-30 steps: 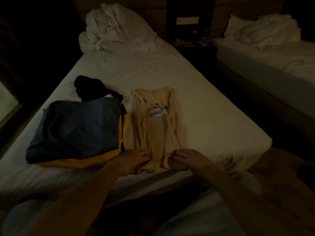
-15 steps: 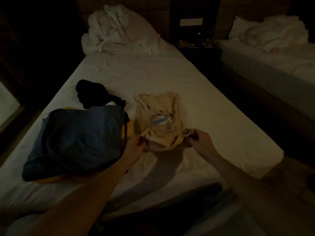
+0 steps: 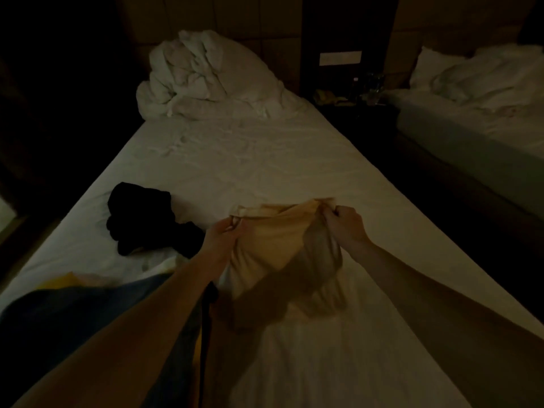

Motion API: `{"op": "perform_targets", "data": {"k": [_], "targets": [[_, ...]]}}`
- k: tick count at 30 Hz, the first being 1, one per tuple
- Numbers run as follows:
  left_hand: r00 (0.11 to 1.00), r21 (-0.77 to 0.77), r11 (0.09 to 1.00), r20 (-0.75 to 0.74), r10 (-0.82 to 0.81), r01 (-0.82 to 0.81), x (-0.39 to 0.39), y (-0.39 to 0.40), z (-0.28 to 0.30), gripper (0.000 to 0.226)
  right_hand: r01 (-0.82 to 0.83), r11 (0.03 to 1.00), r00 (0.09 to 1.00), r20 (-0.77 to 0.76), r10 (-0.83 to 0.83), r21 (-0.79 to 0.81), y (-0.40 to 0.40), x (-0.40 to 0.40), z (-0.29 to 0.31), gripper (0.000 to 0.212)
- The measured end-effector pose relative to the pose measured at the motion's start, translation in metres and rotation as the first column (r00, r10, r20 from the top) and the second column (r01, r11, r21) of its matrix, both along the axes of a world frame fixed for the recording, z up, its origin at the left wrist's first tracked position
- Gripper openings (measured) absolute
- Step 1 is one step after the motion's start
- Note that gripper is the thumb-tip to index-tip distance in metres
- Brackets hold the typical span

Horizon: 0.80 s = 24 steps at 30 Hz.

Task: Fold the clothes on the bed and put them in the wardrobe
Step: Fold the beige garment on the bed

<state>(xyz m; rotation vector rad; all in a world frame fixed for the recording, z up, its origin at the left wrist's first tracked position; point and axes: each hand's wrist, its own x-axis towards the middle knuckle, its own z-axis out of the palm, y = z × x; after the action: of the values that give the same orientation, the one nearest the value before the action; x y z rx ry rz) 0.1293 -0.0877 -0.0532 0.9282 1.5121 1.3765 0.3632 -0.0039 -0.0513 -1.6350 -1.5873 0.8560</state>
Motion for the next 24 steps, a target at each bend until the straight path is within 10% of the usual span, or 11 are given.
{"op": "perform_targets", "data": {"k": [5,12,14,16,19,24], "targets": [[0.997,-0.127,0.99,-0.054,0.053,-0.059,-0.024,0.087,-0.045,0.012,-0.023,0.997,0.987,0.154,0.035,-0.075,0.095,-0.029,-0.049,0.047],[0.83,-0.235,0.953,-0.557,0.031,-0.193,-0.052,0.159,-0.103,0.021,0.022,0.973,0.933,0.356,0.062,-0.228,0.164,-0.05,-0.105,0.047],[0.809,-0.343,0.917,-0.586,-0.04,-0.203,-0.06,0.173,-0.114,0.058,0.036,0.967,0.946,0.322,0.05,-0.254,0.168,-0.052,-0.105,0.061],[0.808,-0.438,0.896,-0.553,-0.205,-0.072,-0.065,0.185,-0.12,0.081,0.007,0.962,0.96,0.271,0.069,-0.271,0.166,-0.051,-0.099,0.064],[0.914,-0.393,0.919,-0.38,-0.145,-0.017,-0.058,0.173,-0.097,0.026,-0.032,0.968,0.996,0.071,0.051,-0.247,0.153,-0.045,-0.082,0.036],[0.999,-0.233,0.972,0.009,-0.032,0.033,-0.038,0.123,-0.035,0.014,-0.134,0.984,0.954,-0.282,0.097,-0.115,0.107,-0.031,-0.021,0.009]]}}
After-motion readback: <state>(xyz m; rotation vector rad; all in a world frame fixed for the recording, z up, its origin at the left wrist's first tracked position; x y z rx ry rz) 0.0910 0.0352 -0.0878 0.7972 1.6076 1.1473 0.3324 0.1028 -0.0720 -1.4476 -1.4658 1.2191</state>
